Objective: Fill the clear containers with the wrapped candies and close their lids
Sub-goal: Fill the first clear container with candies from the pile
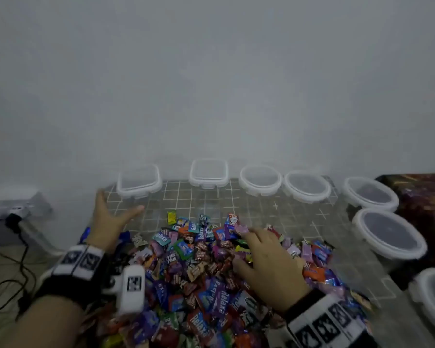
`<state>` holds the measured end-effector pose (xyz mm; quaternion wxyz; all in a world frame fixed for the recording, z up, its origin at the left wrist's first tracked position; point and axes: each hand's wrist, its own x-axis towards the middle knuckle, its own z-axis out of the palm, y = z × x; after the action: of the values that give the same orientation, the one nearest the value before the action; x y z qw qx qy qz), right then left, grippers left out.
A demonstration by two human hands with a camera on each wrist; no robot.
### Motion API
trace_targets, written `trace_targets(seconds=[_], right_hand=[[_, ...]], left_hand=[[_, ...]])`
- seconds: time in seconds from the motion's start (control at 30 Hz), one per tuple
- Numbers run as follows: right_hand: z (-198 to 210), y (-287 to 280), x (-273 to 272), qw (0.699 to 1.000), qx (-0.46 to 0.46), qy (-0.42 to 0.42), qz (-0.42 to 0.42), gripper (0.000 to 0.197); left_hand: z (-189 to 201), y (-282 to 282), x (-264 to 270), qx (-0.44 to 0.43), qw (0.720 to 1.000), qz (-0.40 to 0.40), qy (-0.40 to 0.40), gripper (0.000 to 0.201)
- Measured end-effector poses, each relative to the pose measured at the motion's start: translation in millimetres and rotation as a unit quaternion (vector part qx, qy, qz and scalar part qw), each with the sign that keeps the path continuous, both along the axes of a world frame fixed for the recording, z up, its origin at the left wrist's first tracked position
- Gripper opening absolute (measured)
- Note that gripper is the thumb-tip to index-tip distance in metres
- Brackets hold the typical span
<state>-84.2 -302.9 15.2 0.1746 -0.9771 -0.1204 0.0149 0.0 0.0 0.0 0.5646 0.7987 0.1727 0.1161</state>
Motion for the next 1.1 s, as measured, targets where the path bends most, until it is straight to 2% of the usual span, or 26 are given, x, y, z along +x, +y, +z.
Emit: trace_targets(seconds=[0.07, 0.13, 0.23, 0.3, 0.33, 0.47, 0.57, 0.8, 0.97, 1.1], right_hand=[[-4, 0, 8, 1.000, 0.003, -0.019, 0.007, 0.048], [-5, 2, 13, 1.000, -0.002, -0.025, 0.011, 0.046], [-8, 5, 12, 1.000, -0.007, -0.014, 0.004, 0.046], [-3, 6, 9, 1.000, -0.004, -0.025, -0.005, 0.045], [1, 7, 6, 1.000, 0.000, -0.028, -0.006, 0.044], [21, 13, -5, 0.999, 0.007, -0.051, 0.003, 0.042], [45, 19, -13, 0.997, 0.032, -0.073, -0.003, 0.044], [79, 32, -29, 0.979, 0.173, -0.106, -0.013, 0.038], [83, 33, -43, 0.943, 0.322, -0.075, -0.036, 0.044], [83, 30, -51, 0.928, 0.366, -0.060, -0.044, 0.041]], left_hand=[[-5, 4, 14, -0.022, 0.998, -0.052, -0.017, 0.122], [-16, 11, 32, -0.012, 0.996, -0.087, -0.003, 0.124], [-10, -5, 30, -0.010, 0.994, -0.105, 0.013, 0.096], [-6, -14, 26, 0.036, 0.996, -0.081, 0.016, 0.077], [-2, -17, 21, 0.047, 0.997, -0.064, 0.017, 0.075], [16, -30, -5, 0.046, 0.994, -0.088, -0.049, 0.081], [28, -38, -26, 0.022, 0.988, -0.125, -0.083, 0.099], [38, -67, -78, -0.014, 0.968, -0.219, -0.121, 0.105], [42, -92, -114, -0.003, 0.950, -0.283, -0.134, 0.092], [34, -101, -129, 0.002, 0.946, -0.299, -0.124, 0.088]])
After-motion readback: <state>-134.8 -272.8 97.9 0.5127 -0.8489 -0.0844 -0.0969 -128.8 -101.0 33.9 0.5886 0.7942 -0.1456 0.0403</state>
